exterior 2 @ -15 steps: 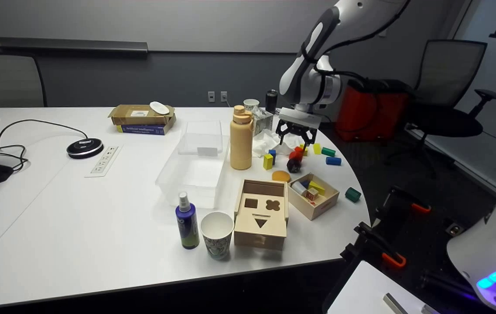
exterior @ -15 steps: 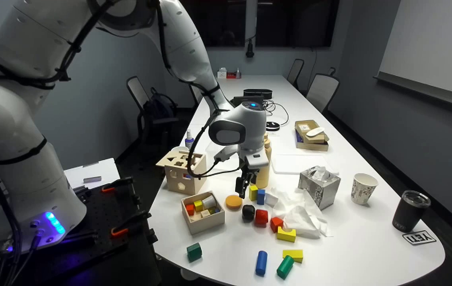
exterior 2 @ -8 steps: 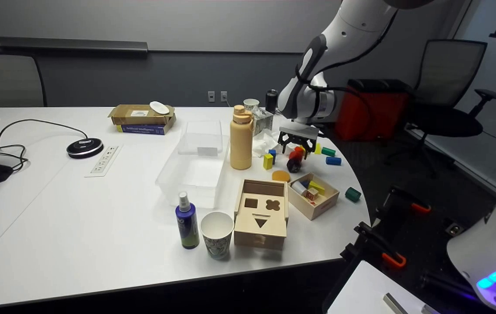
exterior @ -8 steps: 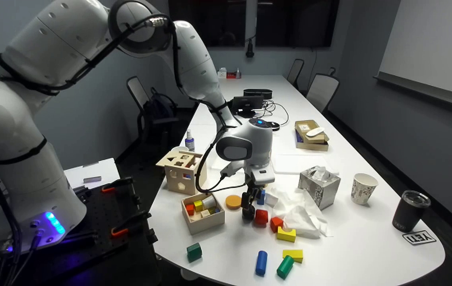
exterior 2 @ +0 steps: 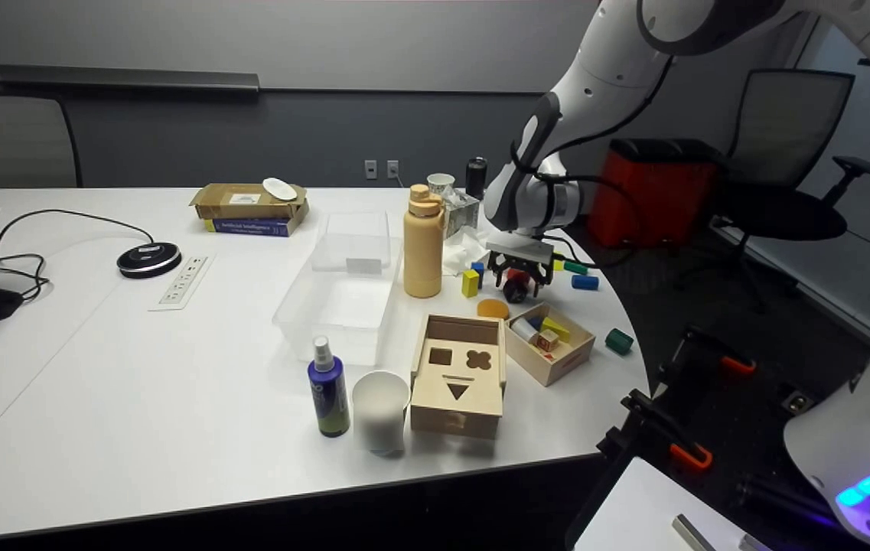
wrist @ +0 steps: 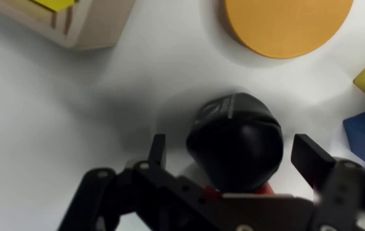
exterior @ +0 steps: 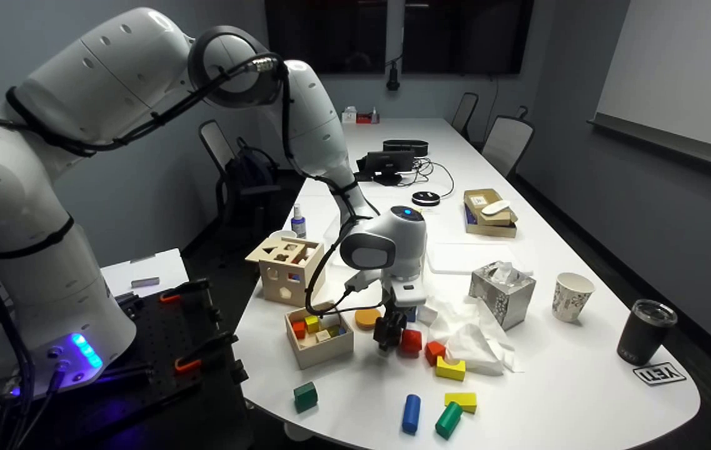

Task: Put the black object in the bowl

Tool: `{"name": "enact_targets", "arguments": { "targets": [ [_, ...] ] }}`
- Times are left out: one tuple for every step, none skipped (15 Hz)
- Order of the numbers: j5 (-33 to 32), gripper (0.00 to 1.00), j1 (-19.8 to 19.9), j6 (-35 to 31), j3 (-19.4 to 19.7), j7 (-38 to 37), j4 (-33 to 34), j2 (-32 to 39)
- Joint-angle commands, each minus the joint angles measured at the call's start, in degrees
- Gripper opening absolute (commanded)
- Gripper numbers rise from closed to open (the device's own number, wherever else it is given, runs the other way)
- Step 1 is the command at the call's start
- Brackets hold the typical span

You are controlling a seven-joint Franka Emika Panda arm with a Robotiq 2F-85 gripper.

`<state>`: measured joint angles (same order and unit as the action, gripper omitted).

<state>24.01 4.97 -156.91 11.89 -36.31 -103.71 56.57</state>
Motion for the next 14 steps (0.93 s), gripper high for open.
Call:
{"name": "enact_targets", "arguments": {
  "targets": [
    [0.1, 0.74, -0.3, -0.9, 0.0, -2.6, 0.5, 0.9],
    [0.1, 0.68, -0.4, -1.3, 0.0, -2.9, 0.3, 0.9],
    [0.1, 0.58, -0.5, -1.6, 0.1, -3.3, 0.2, 0.8],
    [0.1, 0.51, -0.5, -1.8, 0.0, -3.4, 0.2, 0.5],
    [0.1, 0.42, -0.6, -2.1, 0.0, -3.6, 0.2, 0.2],
    [0.1, 0.35, -0.7, -2.3, 0.0, -3.6, 0.2, -0.1],
    [0.1, 0.29, -0.8, -2.3, -0.1, -3.9, 0.1, -0.8],
    [0.1, 0.23, -0.9, -2.4, -0.2, -3.9, 0.2, -1.2],
    [0.0, 0.19, -1.2, -2.1, -0.4, -3.9, 0.0, -2.1],
    [-0.4, 0.18, -1.8, -1.6, -0.2, -3.7, -1.0, -3.5],
    [-0.5, 0.15, -2.2, -1.0, -0.3, -3.7, -1.8, -4.9],
    [-0.7, 0.14, -3.1, -0.1, -0.2, -3.8, -3.4, -7.1],
    [-1.4, 0.14, -4.6, 1.1, 0.4, -4.2, -5.2, -9.7],
    [-1.9, 0.14, -5.7, 2.4, 0.5, -4.3, -6.7, -11.9]
  ]
}}
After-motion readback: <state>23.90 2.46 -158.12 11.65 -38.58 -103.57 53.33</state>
